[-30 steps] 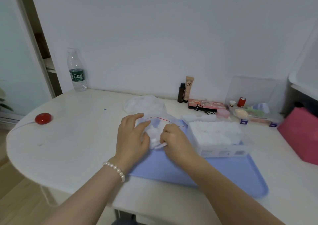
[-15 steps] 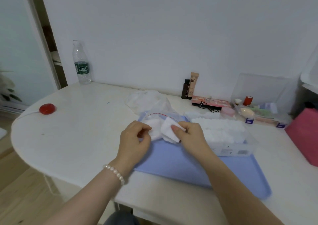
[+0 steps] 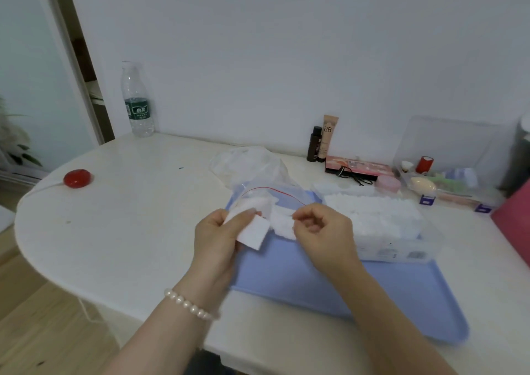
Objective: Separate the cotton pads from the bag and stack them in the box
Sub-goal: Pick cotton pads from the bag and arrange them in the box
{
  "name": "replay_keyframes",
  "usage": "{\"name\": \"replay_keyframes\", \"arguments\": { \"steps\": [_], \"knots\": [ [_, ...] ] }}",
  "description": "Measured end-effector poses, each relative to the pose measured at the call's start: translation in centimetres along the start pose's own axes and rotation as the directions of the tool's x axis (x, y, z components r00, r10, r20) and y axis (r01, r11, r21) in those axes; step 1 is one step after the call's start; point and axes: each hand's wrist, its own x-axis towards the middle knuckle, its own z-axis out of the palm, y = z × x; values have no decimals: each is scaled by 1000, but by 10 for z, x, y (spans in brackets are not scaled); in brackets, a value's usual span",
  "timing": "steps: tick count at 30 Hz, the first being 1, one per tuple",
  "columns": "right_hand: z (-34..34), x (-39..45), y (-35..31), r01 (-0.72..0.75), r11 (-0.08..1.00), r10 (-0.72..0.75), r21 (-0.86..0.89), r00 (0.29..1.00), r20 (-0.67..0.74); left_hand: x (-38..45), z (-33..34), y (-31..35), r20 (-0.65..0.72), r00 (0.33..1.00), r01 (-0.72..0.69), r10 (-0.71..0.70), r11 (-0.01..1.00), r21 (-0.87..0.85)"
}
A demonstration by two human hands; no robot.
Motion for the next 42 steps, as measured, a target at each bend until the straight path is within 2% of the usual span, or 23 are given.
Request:
{"name": "replay_keyframes", "arguments": {
  "steps": [2, 3, 6, 10, 14, 19, 23, 27, 30, 33, 37, 39, 42],
  "knots": [
    [3, -1, 10, 211, 910, -216, -356, 976, 27, -1, -4, 0, -9, 999, 37, -37, 999, 6],
    [7, -1, 14, 275, 846, -266, -456, 960, 87, -2, -4, 0, 12, 999, 51, -51, 998, 21],
    [24, 3, 22, 378, 721, -304, -580, 926, 225, -8, -2, 0, 77, 994, 78, -81, 996, 39],
    [26, 10, 19, 270, 718, -124, -641, 957, 264, -9, -1, -1, 108, 989, 101, -102, 995, 18],
    [8, -1, 6, 87, 909, -37, -409, 991, 127, -7, 1, -3, 113, 986, 123, -120, 992, -18],
    [-14, 1, -6, -78, 992, 78, -99, 997, -8, -8, 8, -7, 127, 985, 119, -116, 993, -16],
    [-24, 0, -21, -227, 950, 223, 213, 974, 45, -12, 13, -13, 145, 982, 127, -119, 991, -44],
    [-28, -2, -30, -319, 843, 246, 434, 945, 216, -15, 20, -16, 186, 974, 138, -128, 989, -46],
    [-27, -2, -29, -365, 811, 250, 456, 922, 294, -18, 23, -15, 239, 960, 160, -143, 986, -51],
    [-25, -1, -23, -385, 853, 298, 352, 913, 278, -17, 21, -13, 295, 945, 185, -143, 976, -118],
    [-21, 0, -19, -430, 861, 373, 270, 897, 238, -15, 18, -14, 300, 947, 185, -111, 956, -227],
    [-20, -1, -21, -443, 846, 379, 297, 891, 250, -15, 17, -15, 297, 952, 160, -79, 952, -260],
    [-20, -3, -27, -464, 749, 336, 472, 881, 334, -14, 16, -18, 289, 957, 122, -37, 951, -284]
  ]
}}
